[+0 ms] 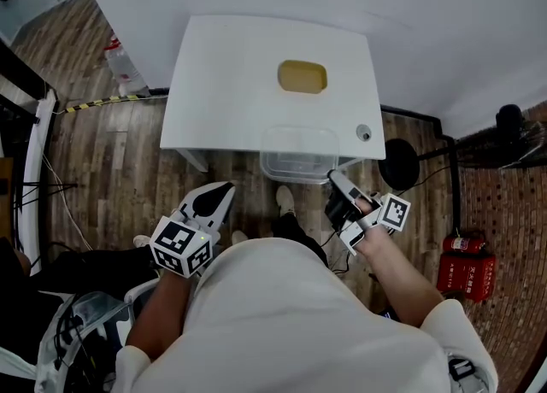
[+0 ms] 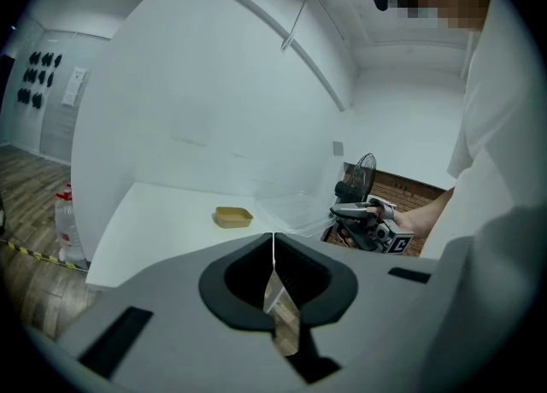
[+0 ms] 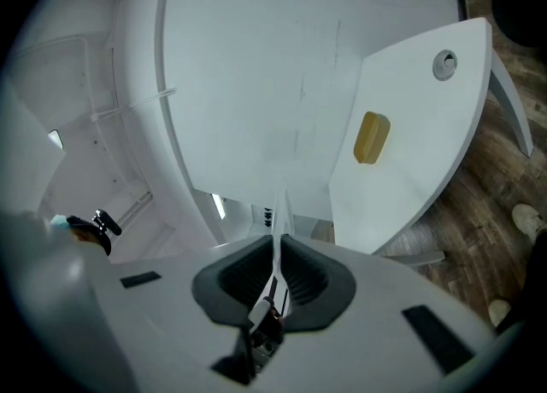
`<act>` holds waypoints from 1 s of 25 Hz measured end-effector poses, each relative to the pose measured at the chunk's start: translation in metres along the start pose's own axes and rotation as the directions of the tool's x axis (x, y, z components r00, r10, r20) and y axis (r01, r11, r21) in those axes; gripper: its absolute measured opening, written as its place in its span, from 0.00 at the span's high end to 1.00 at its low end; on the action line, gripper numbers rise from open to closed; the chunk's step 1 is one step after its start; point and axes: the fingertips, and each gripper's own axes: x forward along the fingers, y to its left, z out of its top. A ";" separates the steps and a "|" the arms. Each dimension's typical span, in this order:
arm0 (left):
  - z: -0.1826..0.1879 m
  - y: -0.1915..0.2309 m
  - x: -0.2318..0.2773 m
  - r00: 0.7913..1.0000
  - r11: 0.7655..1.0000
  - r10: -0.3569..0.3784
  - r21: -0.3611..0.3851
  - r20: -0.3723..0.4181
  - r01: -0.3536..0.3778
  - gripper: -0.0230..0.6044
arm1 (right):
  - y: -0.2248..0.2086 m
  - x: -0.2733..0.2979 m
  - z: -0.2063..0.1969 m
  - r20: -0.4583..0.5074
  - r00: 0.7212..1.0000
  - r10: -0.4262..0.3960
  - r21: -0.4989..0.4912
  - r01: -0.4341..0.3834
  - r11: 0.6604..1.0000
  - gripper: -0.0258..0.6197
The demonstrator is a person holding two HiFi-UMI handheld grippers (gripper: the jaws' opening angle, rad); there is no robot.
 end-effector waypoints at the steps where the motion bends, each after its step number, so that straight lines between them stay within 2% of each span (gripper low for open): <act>1: 0.000 0.000 -0.001 1.000 1.000 0.002 0.000 0.001 -0.002 0.93 | 0.000 0.000 0.000 -0.001 1.000 0.000 -0.002 0.000 1.000 0.91; 25: -0.009 0.002 0.003 1.000 1.000 0.005 -0.010 -0.012 -0.005 0.93 | -0.003 0.002 0.001 -0.009 1.000 0.001 -0.010 -0.001 1.000 0.91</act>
